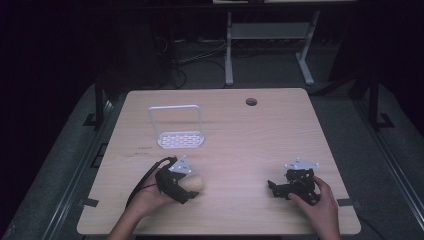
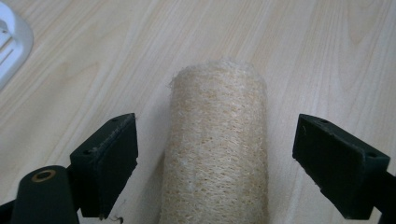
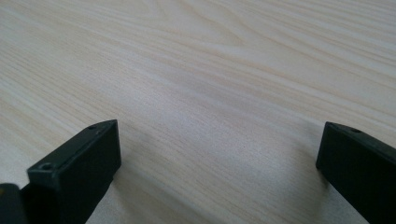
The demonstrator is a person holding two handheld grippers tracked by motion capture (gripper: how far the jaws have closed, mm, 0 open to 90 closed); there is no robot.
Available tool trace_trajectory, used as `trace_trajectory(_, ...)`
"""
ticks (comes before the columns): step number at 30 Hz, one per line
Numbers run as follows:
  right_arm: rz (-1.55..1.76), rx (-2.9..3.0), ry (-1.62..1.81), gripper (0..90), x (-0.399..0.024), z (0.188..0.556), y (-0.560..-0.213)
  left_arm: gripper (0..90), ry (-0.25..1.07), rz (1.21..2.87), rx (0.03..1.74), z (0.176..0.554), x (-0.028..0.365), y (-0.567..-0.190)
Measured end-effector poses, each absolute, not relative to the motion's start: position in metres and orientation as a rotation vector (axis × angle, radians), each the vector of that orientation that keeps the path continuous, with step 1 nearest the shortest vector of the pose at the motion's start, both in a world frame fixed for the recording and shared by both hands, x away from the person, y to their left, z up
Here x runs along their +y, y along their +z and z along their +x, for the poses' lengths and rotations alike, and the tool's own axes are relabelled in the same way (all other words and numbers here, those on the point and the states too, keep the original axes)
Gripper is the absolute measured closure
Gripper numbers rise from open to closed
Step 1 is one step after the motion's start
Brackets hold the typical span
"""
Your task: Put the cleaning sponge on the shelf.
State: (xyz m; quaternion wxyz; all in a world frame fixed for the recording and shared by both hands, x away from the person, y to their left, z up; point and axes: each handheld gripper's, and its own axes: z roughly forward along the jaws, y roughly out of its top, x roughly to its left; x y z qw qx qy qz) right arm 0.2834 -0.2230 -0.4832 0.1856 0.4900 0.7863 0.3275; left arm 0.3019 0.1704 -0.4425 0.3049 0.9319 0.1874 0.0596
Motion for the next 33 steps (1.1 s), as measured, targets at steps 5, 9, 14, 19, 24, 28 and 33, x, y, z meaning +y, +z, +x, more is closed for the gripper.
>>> trace_trajectory(5,1.380,2.215,0.922,0.0,-0.2231,0.2833,-0.4832,14.4,0.164,2.500,0.494,0.3022,0.1681,-0.4461)
trace_trajectory(9,1.380,2.215,0.922,0.0,-0.2231,0.2834,-0.4832,18.4,0.166,2.517,0.495,0.3016,0.1671,-0.4473)
trace_trajectory(14,1.380,2.215,0.922,0.0,-0.2230,0.2834,-0.4832,25.8,0.178,2.519,0.498,0.3019,0.1682,-0.4467)
trace_trajectory(19,1.380,2.215,0.922,0.0,-0.2231,0.2833,-0.4832,30.1,0.176,2.522,0.497,0.3022,0.1686,-0.4464)
trace_trajectory(24,1.380,2.215,0.923,0.0,-0.2230,0.2834,-0.4832,35.4,0.167,2.520,0.493,0.3019,0.1690,-0.4459)
trace_trajectory(28,1.381,2.215,0.923,0.0,-0.2230,0.2833,-0.4832,40.3,0.161,2.515,0.495,0.3017,0.1691,-0.4457)
trace_trajectory(33,1.381,2.215,0.922,0.0,-0.2230,0.2834,-0.4832,40.8,0.159,2.514,0.497,0.3018,0.1694,-0.4457)
